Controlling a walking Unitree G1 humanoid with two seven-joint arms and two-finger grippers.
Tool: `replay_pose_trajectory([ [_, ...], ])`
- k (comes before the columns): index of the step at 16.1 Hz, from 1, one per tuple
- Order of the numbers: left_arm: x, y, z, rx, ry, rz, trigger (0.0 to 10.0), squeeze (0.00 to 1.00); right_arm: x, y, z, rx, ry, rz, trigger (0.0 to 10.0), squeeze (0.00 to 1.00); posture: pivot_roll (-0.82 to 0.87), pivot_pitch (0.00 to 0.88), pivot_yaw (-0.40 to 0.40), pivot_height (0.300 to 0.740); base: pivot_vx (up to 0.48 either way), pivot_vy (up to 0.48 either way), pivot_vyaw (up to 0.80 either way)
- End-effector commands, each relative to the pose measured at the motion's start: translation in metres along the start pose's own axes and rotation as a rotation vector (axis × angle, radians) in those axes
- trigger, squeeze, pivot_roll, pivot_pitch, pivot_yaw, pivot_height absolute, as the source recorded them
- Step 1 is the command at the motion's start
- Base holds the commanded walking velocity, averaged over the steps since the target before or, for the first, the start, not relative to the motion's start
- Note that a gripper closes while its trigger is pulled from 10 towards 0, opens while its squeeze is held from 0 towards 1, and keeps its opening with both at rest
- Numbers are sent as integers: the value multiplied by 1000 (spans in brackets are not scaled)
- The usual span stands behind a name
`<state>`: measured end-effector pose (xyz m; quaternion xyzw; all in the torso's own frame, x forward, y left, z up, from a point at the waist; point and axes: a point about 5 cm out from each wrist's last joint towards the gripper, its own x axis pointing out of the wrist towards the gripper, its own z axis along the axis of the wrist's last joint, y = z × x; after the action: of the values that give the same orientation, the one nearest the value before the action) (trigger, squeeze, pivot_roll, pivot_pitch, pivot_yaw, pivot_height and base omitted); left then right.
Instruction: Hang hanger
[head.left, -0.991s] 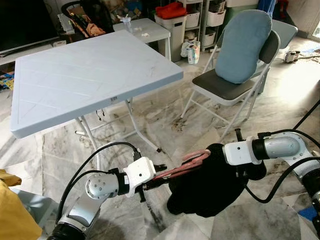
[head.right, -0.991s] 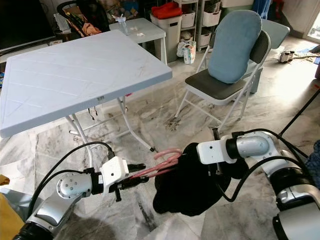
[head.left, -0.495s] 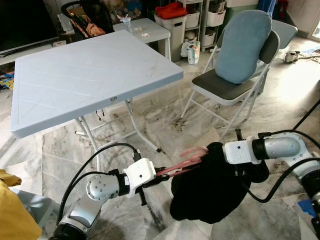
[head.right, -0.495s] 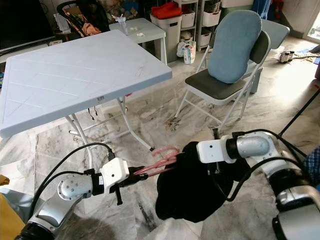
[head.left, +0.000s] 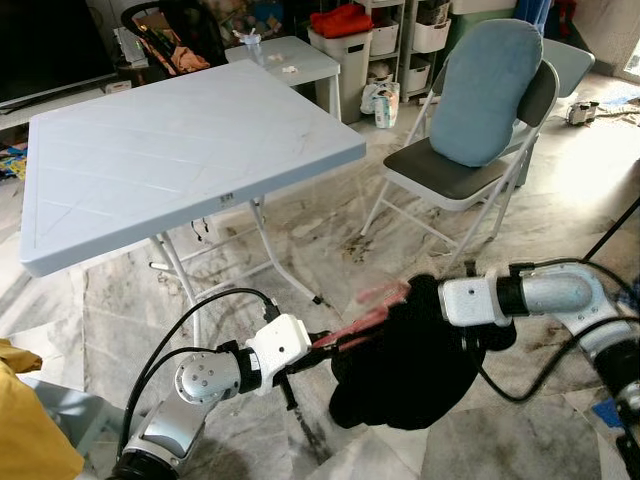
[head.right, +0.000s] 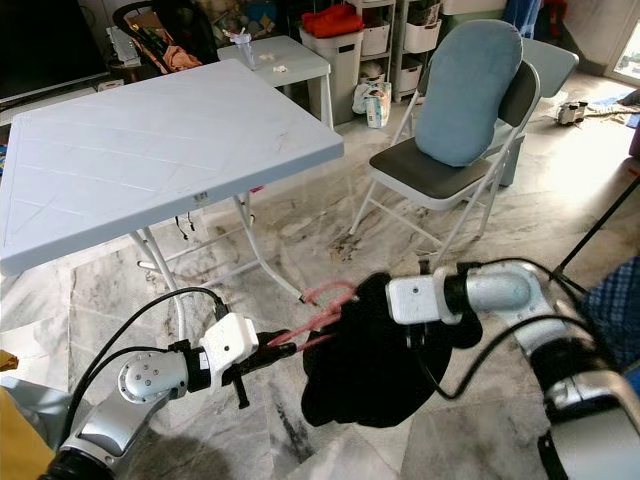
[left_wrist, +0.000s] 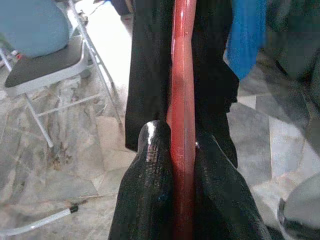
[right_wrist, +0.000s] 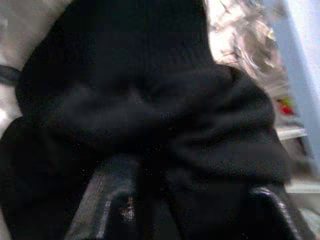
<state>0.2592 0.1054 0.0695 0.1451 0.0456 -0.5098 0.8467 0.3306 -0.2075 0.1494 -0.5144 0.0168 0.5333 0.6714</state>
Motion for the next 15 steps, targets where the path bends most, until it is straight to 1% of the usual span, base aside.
replay_pose_trajectory([
  [1,-6,8,2,-38,-27,66,0,0,-8,-19,0,-56,47,-82,10000,1000,-123,0,45,740,0,0,0],
  [2,-8,8,1,-90,-47,95,0,0,-11,-27,-2,-43,77,-146,10000,1000,-122,0,42,740,0,0,0],
  [3,-10,9,0,-119,-52,119,0,0,-13,-33,-4,-26,108,-196,10000,1000,-122,0,41,740,0,0,0],
  [4,-11,10,-1,-128,-52,135,0,0,-13,-35,-7,-16,135,-217,10000,1000,-122,0,40,740,0,0,0],
  [5,-13,12,-2,-169,-65,168,0,0,-11,-30,-12,3,171,-224,10000,1000,-122,0,38,740,0,0,0],
  [7,-15,18,-1,-253,-107,227,0,0,-8,-22,-18,51,184,-233,10000,1000,-120,0,35,740,0,0,0],
  [8,-17,25,1,-291,-131,277,0,0,-4,-15,-21,131,172,-249,10000,1000,-120,0,35,740,0,0,0],
  [9,-18,29,3,-306,-144,300,0,0,-1,-8,-22,200,157,-244,10000,1000,-120,0,35,740,0,0,0],
  [11,-18,29,5,-294,-144,281,0,0,16,15,-23,368,97,-256,10000,1000,-128,0,36,740,0,0,0],
  [12,-17,28,6,-296,-149,267,0,0,25,25,-22,442,73,-283,10000,1000,-129,0,37,740,0,0,0],
  [13,-16,27,8,-294,-150,255,0,0,32,30,-21,525,52,-327,10000,1000,-127,0,39,740,0,0,0],
  [14,-15,26,10,-291,-152,238,0,0,37,31,-20,593,36,-378,10000,1000,-126,1,41,740,0,0,0],
  [15,-14,23,12,-292,-154,212,0,0,43,33,-18,693,15,-452,10000,1000,-126,1,41,740,0,0,0],
])
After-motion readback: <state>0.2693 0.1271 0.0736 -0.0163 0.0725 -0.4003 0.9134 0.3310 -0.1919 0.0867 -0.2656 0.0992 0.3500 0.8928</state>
